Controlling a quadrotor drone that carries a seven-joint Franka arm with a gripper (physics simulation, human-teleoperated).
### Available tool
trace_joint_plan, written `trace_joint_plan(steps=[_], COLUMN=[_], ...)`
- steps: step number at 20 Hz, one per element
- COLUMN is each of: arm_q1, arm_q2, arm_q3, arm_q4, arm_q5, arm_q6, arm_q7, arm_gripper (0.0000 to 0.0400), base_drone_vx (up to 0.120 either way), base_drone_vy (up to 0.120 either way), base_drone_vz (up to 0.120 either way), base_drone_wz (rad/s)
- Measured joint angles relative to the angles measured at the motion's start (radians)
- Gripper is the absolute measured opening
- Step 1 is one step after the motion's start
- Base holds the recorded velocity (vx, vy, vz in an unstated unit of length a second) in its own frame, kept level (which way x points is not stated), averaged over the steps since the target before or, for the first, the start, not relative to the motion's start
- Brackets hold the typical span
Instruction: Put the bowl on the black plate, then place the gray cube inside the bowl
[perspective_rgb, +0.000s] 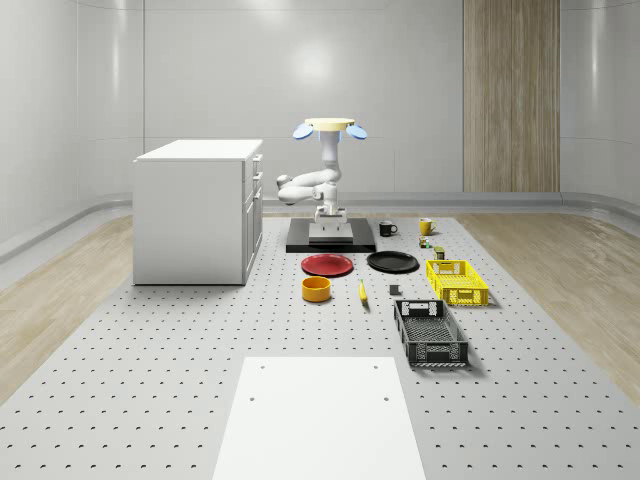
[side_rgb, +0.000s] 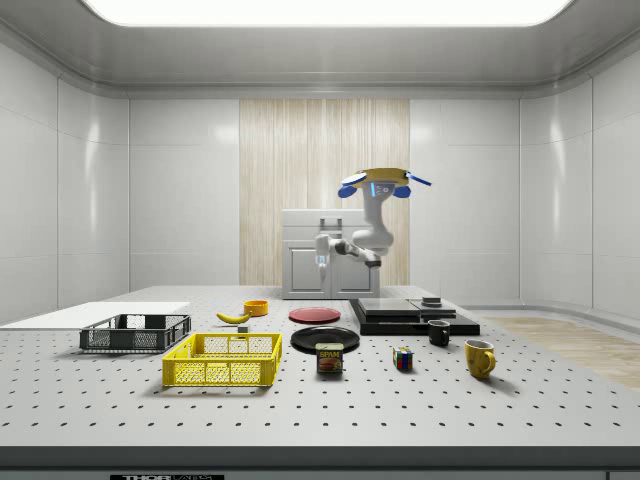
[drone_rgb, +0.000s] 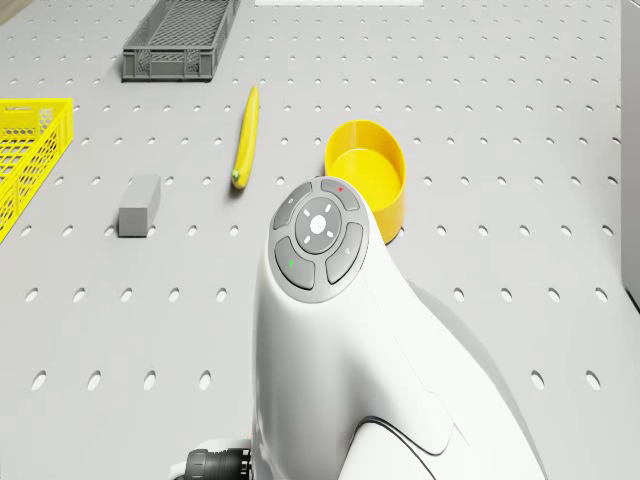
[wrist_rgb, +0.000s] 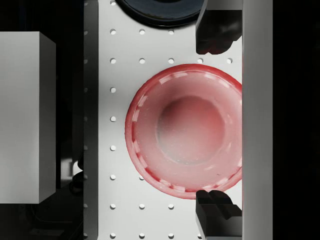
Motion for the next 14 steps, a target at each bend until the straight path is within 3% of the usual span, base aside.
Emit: trace_joint_plan(steps=[14], arm_q1=[-0.013], arm_q2=[-0.050], arm_q3=[0.011], arm_q4=[0.003], arm_q5=[0.023], arm_q6=[0.047], arm_q7=[0.012], arm_gripper=[0.0400], base_drone_vx=[0.120], base_drone_vy=[0.000], base_drone_vz=[0.000], base_drone_wz=[0.000])
